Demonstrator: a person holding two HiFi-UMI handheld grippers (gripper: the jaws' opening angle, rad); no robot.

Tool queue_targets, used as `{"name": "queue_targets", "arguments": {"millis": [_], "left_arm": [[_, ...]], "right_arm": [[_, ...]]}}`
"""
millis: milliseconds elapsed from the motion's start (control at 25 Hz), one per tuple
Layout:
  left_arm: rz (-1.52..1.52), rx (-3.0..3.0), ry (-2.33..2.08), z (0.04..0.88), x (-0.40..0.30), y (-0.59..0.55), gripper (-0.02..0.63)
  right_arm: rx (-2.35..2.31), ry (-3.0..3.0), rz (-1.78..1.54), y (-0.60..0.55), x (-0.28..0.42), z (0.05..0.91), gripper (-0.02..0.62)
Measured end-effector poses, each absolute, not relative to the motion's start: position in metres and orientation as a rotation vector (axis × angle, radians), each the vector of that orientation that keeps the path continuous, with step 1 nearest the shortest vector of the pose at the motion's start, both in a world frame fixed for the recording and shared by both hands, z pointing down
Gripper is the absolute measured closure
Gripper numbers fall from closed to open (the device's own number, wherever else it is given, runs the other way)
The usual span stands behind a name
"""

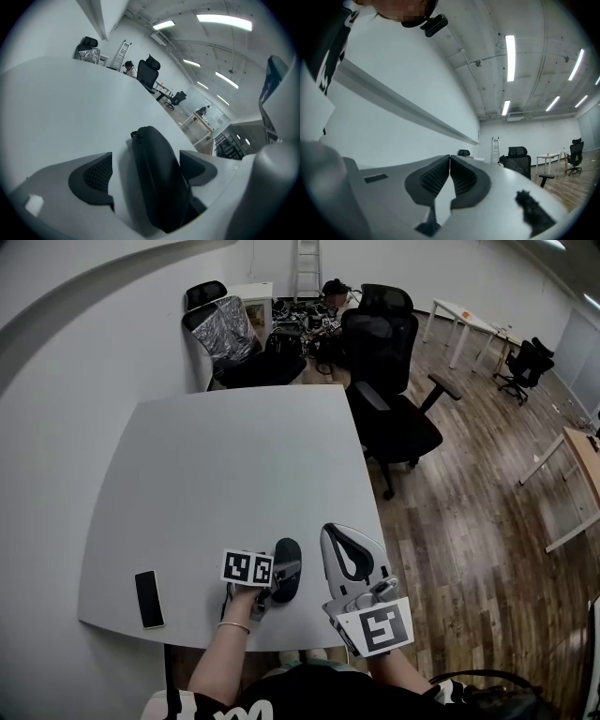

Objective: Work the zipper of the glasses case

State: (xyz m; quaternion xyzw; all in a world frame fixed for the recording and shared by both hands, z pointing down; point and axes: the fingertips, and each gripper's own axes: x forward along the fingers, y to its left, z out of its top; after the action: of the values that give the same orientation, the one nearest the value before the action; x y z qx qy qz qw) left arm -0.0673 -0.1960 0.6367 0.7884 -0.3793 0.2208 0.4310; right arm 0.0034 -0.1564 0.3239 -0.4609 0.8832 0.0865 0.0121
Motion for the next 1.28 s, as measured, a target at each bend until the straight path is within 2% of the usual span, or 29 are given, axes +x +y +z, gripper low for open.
{"name": "queue_targets", "arguments": {"millis": [120,400,480,600,1280], "left_arm": [[0.647,2.02,-0.986,0.637,-0.056,-0.199,0.135],[0.755,2.061,-0.988,0.645,-0.027,-0.201,0.141],[0.742,2.054,-0.958,0.646,-0.021,-0.197,0.17],[0.704,2.051,-0.922,0.646,-0.013,-0.194,0.265],[0.651,2.169,-0.915,0.619,-0.027,-0.184,0.305]], "right_arm": [[-1.439,2.748,0.266,-0.158,0.007,0.323,0.586],[-1.435,2.73,0.261,-0.167,0.015,0.325,0.586],[-1.432,2.731,0.261,-0.167,0.015,0.326,0.586],[-1.438,2.73,0.248,-0.17,0.017,0.328,0.586],[-1.388,2.728,0.285,-0.168,0.015,0.316,0.586]]}}
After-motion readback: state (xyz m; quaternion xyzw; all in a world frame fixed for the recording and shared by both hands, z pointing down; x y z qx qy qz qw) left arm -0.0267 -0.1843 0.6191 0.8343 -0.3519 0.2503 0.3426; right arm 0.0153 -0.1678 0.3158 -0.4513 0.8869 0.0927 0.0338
